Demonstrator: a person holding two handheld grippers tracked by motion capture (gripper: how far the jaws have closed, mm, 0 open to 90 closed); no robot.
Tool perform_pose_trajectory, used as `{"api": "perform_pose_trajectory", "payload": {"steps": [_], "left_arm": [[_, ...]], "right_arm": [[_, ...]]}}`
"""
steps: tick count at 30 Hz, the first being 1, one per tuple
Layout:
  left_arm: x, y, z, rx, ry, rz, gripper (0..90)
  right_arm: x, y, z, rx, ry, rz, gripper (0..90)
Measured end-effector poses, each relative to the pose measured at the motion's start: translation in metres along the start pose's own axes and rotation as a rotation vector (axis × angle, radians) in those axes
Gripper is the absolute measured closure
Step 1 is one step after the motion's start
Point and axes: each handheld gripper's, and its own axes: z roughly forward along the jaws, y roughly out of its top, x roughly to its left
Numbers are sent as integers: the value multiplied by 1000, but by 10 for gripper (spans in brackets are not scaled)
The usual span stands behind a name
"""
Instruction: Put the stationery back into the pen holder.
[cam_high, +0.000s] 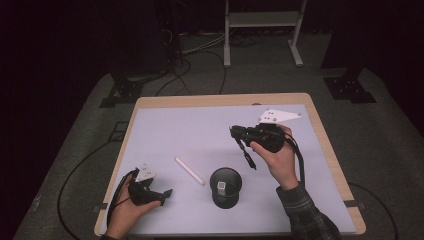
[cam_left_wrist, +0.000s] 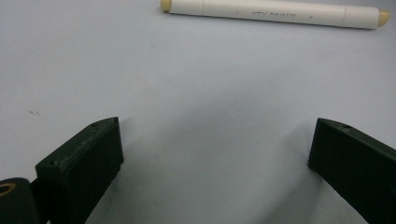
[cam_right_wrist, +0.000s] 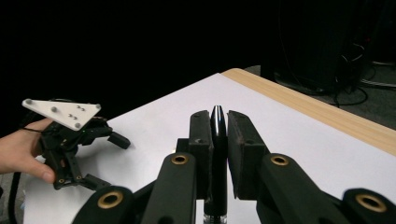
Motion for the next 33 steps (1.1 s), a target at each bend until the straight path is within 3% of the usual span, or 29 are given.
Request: {"api": "perform_pose_trajectory", "payload": {"steps": [13,33], "left_arm": [[0,0,0,4,-1,2,20],[0,0,0,2,-1,0,20]], "right_arm": [[15,5,1,-18,51,-24,797],[36,4,14,-3,108,-45,797]]}}
